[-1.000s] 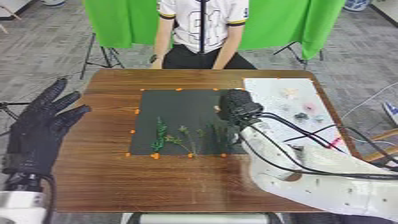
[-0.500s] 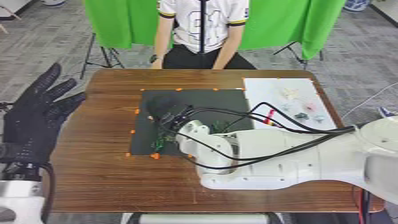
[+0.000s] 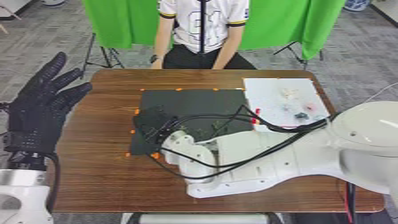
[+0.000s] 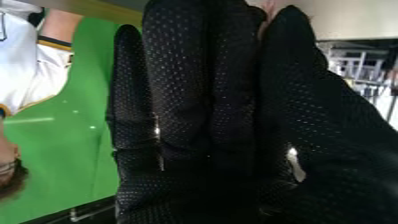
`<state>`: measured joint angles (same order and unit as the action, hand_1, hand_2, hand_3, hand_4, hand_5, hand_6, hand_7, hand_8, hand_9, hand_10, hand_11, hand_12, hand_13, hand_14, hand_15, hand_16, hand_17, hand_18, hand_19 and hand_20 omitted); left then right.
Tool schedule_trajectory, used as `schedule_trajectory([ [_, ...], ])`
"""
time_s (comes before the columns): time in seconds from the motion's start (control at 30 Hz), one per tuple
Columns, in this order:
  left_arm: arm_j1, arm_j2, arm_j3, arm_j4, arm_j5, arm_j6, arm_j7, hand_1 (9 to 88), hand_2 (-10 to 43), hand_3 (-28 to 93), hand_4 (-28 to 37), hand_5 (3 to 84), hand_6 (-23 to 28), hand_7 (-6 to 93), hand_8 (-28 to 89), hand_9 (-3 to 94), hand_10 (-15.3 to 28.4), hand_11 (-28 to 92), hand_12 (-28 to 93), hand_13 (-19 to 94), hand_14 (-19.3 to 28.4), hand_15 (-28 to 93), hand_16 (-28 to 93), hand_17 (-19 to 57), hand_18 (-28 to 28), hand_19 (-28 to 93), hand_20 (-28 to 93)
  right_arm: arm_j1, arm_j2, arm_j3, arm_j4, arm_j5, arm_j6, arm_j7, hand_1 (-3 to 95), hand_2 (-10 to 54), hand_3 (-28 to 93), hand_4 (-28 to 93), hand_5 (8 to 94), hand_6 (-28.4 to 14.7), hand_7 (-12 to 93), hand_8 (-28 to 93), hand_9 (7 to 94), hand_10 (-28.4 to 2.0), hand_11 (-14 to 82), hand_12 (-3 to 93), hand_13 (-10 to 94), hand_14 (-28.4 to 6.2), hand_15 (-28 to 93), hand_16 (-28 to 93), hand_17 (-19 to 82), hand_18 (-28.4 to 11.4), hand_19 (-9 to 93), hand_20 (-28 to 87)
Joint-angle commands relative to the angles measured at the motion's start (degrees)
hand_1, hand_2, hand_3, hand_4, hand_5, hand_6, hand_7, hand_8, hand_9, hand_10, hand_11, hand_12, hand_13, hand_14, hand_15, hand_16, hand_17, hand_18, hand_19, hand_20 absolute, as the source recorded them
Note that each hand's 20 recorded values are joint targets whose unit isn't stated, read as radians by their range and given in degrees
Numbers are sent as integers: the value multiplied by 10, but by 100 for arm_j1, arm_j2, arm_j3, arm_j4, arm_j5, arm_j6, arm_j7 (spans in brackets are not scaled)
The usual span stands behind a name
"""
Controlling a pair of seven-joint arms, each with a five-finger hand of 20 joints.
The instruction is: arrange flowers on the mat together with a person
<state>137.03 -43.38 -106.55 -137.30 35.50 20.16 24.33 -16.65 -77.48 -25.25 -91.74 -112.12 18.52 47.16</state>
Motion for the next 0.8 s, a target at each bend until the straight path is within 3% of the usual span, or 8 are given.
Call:
schedule_trajectory([
  [0.03,60,11,65,48,-3,-83,-39,208,66,754,-248,289,39,101,-84,274,139,167,124,204,220,459,-52,-93,202,401,160,154,-99,1,119,-76,-262,212,513,-95,586,-283,807,44,169,-25,879,-87,281,203,799,-59,477,202,384,-174,757,-25],
  [0.1,41,-7,70,61,25,-115,-85,209,66,754,-248,289,39,101,-84,274,138,168,125,204,220,458,-53,-93,202,401,160,173,-111,-27,129,-78,-299,232,514,-95,579,-283,800,42,168,-25,876,-88,284,201,797,-62,480,202,383,-175,757,-23],
  [0.4,72,28,52,66,4,-133,-53,211,65,754,-245,290,39,102,-84,274,139,168,124,204,220,458,-54,-93,202,401,158,121,-115,8,125,-66,-521,256,491,-95,599,-283,764,35,168,-28,861,-89,293,197,784,-66,487,197,376,-178,760,-16],
  [0.67,-13,-1,102,79,40,-152,-161,216,61,753,-240,290,40,102,-84,274,139,169,125,203,220,458,-53,-93,202,401,158,151,-122,34,108,-69,-536,312,451,-95,648,-283,719,28,171,-61,850,-93,298,195,776,-68,494,190,371,-180,761,-11],
  [0.8,249,-38,-24,-4,10,-80,-86,218,58,752,-236,291,40,102,-85,274,140,169,125,203,220,459,-53,-93,202,402,158,64,16,260,-12,-114,-499,188,443,-95,658,-283,716,27,171,-72,848,-93,299,195,774,-69,495,189,369,-181,761,-9],
])
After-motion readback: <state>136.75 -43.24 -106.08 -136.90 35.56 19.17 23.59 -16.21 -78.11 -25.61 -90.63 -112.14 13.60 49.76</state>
